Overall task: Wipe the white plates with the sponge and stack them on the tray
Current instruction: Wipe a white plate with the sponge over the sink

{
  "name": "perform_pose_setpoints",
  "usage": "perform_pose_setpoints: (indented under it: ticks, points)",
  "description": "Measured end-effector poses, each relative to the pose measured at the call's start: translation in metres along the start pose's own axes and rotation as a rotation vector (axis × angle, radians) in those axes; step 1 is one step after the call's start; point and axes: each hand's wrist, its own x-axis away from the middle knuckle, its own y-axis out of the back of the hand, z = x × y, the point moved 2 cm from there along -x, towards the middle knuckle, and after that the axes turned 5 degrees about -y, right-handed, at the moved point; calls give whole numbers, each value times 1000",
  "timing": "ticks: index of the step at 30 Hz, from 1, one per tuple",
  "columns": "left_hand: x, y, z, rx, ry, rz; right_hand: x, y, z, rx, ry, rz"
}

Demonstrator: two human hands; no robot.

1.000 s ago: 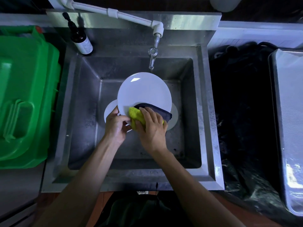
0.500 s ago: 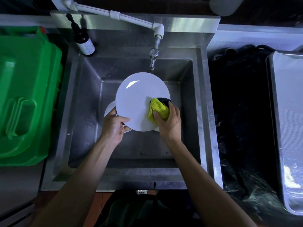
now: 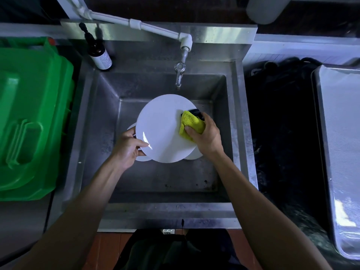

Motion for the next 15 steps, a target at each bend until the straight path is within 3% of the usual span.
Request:
perform_pose_setpoints:
  ticks: [10, 15]
  points:
    - [-16, 1, -24, -256, -38, 133, -21, 18, 22, 111, 151, 96]
    - [-24, -7, -33, -434, -104, 154, -24, 21, 39, 269, 338, 79]
